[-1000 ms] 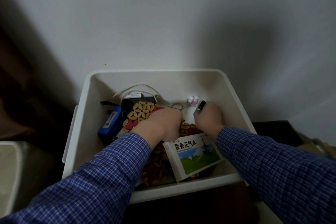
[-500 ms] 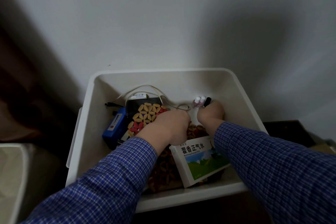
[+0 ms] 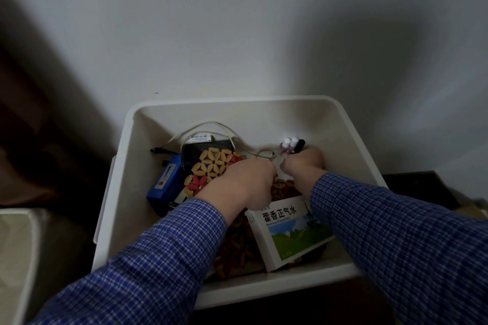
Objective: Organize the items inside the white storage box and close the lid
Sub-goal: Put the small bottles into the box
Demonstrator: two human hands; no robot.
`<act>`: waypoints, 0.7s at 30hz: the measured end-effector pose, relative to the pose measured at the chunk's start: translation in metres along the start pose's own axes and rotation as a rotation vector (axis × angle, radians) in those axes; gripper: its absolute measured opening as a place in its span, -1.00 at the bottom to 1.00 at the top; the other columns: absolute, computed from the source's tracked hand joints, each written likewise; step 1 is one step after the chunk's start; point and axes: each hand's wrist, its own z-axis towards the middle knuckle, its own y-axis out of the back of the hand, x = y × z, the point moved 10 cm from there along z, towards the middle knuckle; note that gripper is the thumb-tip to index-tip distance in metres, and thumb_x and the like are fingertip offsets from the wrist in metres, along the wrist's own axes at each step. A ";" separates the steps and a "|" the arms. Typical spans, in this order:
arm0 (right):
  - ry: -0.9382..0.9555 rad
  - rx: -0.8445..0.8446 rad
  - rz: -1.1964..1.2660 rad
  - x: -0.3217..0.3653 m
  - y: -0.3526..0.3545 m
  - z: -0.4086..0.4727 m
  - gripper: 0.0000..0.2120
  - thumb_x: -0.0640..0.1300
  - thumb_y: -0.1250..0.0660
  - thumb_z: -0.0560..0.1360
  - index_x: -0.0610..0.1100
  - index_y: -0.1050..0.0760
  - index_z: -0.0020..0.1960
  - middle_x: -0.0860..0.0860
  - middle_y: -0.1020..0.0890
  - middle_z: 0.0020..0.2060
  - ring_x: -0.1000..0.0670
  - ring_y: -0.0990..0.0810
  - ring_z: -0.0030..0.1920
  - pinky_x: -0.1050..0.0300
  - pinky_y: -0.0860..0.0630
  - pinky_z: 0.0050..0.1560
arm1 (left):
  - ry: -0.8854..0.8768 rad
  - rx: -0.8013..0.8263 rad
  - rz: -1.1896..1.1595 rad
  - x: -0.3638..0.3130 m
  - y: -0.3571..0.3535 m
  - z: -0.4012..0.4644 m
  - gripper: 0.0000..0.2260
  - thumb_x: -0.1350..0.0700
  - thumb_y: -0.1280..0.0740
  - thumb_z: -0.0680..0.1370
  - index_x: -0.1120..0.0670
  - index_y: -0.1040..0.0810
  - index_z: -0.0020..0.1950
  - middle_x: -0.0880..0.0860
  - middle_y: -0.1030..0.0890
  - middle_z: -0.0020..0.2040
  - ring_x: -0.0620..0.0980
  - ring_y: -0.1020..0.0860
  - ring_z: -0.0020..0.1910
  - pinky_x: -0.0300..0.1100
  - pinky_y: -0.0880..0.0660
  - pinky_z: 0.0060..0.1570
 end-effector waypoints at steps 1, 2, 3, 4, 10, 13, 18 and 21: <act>0.000 0.003 0.019 0.000 -0.002 0.000 -0.85 -0.36 -0.38 0.49 -0.26 -0.60 0.05 -0.06 -0.66 -0.12 -0.01 -0.63 -0.15 0.19 -0.54 -0.19 | 0.001 0.007 0.001 0.000 -0.001 0.000 -0.65 0.28 -0.32 0.45 0.11 -0.60 0.22 0.08 -0.63 0.07 0.07 -0.61 0.04 -0.06 -0.63 -0.02; -0.008 0.014 0.045 -0.001 -0.002 -0.001 -0.82 -0.36 -0.39 0.48 -0.25 -0.60 0.08 -0.05 -0.65 -0.14 -0.01 -0.64 -0.14 0.21 -0.52 -0.22 | 0.000 0.015 0.002 0.000 -0.001 0.000 -0.64 0.29 -0.31 0.45 0.11 -0.59 0.23 0.09 -0.63 0.10 0.07 -0.60 0.07 -0.05 -0.63 0.01; -0.014 0.021 0.064 -0.001 -0.003 -0.001 -0.79 -0.35 -0.40 0.48 -0.24 -0.59 0.11 -0.05 -0.65 -0.11 -0.03 -0.65 -0.10 0.21 -0.55 -0.18 | 0.001 0.023 0.000 0.000 -0.002 0.000 -0.63 0.30 -0.31 0.45 0.12 -0.58 0.25 0.10 -0.62 0.12 0.08 -0.60 0.09 -0.03 -0.62 0.05; -0.023 0.036 0.070 -0.004 -0.003 -0.001 -0.74 -0.34 -0.42 0.47 -0.22 -0.58 0.15 -0.08 -0.66 -0.04 -0.06 -0.66 -0.04 0.17 -0.59 -0.08 | 0.001 0.029 -0.003 0.000 -0.002 0.000 -0.63 0.30 -0.30 0.46 0.13 -0.58 0.25 0.11 -0.62 0.14 0.09 -0.59 0.11 -0.02 -0.61 0.08; -0.042 0.161 0.015 -0.008 -0.008 -0.004 -0.80 -0.35 -0.35 0.51 -0.26 -0.54 0.12 -0.13 -0.65 -0.05 -0.11 -0.66 -0.07 0.09 -0.65 -0.06 | 0.002 0.050 -0.011 -0.001 0.000 -0.003 -0.61 0.31 -0.29 0.46 0.14 -0.56 0.28 0.12 -0.61 0.18 0.10 -0.58 0.16 0.00 -0.59 0.14; 0.102 0.360 -0.162 0.008 -0.010 -0.021 -0.84 -0.36 -0.18 0.58 -0.19 -0.50 -0.07 -0.07 -0.51 -0.25 -0.03 -0.54 -0.29 0.20 -0.48 -0.42 | -0.010 0.067 -0.005 -0.001 0.000 -0.006 -0.61 0.30 -0.31 0.47 0.14 -0.54 0.31 0.13 -0.60 0.20 0.11 -0.56 0.19 0.01 -0.57 0.18; 0.529 0.689 -0.508 0.040 0.000 -0.075 -0.79 -0.39 -0.23 0.54 -0.15 -0.56 -0.11 -0.02 -0.60 -0.19 0.01 -0.58 -0.18 0.23 -0.54 -0.21 | 0.001 0.065 -0.043 0.003 -0.001 -0.006 -0.51 0.29 -0.40 0.46 0.09 -0.48 0.39 0.09 -0.58 0.23 0.09 -0.55 0.18 -0.03 -0.57 0.16; 0.590 0.781 -0.773 0.030 -0.001 -0.092 -0.76 -0.33 -0.25 0.53 -0.21 -0.60 0.14 -0.08 -0.66 0.05 -0.03 -0.62 0.08 0.07 -0.63 0.09 | 0.020 -0.006 -0.019 0.005 0.006 -0.008 -0.50 0.31 -0.41 0.43 0.09 -0.48 0.37 0.10 -0.50 0.28 0.10 -0.51 0.22 -0.17 -0.50 0.17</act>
